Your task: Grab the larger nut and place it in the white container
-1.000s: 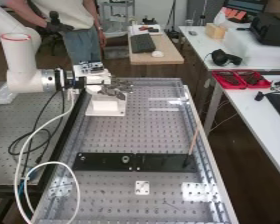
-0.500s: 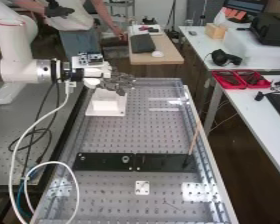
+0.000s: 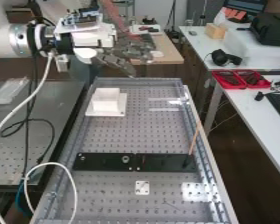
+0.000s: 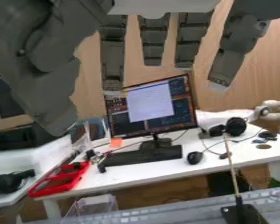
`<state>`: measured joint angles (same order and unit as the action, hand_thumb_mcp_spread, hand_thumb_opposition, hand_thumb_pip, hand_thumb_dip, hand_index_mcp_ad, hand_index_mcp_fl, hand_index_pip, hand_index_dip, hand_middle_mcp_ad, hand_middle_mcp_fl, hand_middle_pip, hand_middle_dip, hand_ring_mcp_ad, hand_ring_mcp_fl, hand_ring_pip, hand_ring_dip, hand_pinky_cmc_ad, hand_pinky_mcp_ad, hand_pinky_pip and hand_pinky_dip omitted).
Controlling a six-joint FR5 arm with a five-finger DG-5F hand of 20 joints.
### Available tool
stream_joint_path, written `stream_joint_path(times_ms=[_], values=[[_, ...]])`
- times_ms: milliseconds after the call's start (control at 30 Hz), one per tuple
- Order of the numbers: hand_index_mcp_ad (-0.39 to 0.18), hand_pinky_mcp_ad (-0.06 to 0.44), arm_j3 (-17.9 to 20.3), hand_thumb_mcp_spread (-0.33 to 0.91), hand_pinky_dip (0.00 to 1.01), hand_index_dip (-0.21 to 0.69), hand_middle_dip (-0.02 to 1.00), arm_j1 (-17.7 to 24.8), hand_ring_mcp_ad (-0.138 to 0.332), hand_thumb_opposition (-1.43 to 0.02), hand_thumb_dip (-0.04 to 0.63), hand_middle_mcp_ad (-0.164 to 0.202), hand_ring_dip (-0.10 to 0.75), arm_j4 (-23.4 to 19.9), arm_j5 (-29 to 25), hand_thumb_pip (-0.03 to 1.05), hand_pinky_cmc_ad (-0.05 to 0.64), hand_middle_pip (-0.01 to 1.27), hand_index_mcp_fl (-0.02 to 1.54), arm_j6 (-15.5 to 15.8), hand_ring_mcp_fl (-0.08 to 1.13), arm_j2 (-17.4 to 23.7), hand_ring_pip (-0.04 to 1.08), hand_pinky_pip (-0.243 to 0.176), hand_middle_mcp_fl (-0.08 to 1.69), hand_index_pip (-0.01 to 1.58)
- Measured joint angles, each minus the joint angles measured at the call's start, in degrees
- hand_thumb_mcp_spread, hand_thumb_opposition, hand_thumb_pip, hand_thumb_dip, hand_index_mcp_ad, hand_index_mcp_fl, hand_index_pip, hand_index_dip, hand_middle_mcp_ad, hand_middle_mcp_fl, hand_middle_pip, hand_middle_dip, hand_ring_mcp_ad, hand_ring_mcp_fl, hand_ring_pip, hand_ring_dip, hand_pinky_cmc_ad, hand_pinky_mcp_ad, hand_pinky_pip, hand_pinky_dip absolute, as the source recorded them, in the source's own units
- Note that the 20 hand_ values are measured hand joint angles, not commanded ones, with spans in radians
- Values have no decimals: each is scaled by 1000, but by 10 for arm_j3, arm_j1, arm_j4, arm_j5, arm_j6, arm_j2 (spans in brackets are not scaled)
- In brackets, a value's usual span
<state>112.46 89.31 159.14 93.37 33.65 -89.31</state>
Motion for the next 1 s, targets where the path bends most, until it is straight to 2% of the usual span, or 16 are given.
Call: stream_joint_path(times_ms=[67,100,167,200,300,500,733,1000], values=[[-150,316,-18,113,805,-206,166,-16,143,-789,204,73,61,17,12,810,347,129,-3,2,0,-1,182,-108,3,908],[-150,330,-28,105,791,-206,168,-25,162,-791,202,73,61,27,20,810,367,126,-3,4,2,-3,182,-108,5,869],[-150,328,-40,96,768,-206,176,-35,159,-784,195,73,61,38,29,801,384,126,-5,8,0,-5,175,-124,5,791],[-150,340,-47,84,754,-202,185,-41,164,-771,176,73,58,44,34,731,398,127,0,10,0,-6,150,-124,2,740],[-150,344,-66,84,709,-202,204,-57,173,-771,161,73,61,59,50,719,414,127,-5,18,0,-12,134,-124,3,661],[-148,347,-95,68,665,-202,223,-77,180,-771,157,73,58,77,78,721,431,129,-5,29,3,-29,113,-124,3,569],[-148,347,-123,68,637,-194,230,-90,180,-771,157,73,58,93,108,721,443,127,0,37,3,-43,101,-124,5,531],[-138,347,-129,68,637,-164,236,-92,180,-773,157,73,75,115,102,721,443,129,-2,42,0,-45,89,-124,5,478]])
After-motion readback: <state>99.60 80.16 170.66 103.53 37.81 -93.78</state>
